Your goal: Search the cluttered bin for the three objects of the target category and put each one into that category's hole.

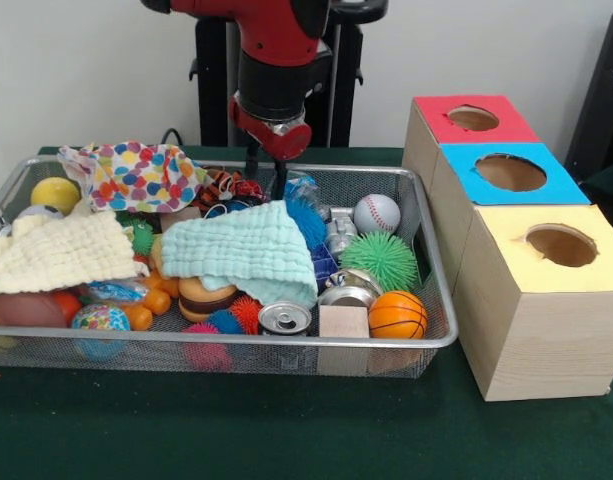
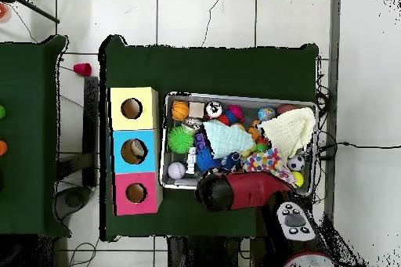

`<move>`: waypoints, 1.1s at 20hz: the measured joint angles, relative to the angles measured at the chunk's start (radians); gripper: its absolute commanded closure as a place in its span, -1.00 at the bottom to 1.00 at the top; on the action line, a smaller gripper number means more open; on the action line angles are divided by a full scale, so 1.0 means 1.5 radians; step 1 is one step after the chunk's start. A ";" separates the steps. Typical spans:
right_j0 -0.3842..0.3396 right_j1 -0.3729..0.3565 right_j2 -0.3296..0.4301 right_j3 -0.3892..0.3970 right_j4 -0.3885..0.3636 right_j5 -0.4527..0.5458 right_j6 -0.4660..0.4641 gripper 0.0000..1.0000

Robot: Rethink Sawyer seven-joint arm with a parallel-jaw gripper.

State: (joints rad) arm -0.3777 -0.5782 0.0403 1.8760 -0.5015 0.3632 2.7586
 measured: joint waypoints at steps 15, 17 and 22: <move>-0.004 0.048 0.007 0.016 -0.020 -0.132 0.000 -1.00; -0.012 0.041 0.012 0.024 -0.019 -0.132 0.000 -1.00; -0.022 0.036 0.021 0.031 -0.019 -0.132 0.000 -1.00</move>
State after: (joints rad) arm -0.4111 -0.5243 0.0720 1.9229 -0.5306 0.1653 2.7584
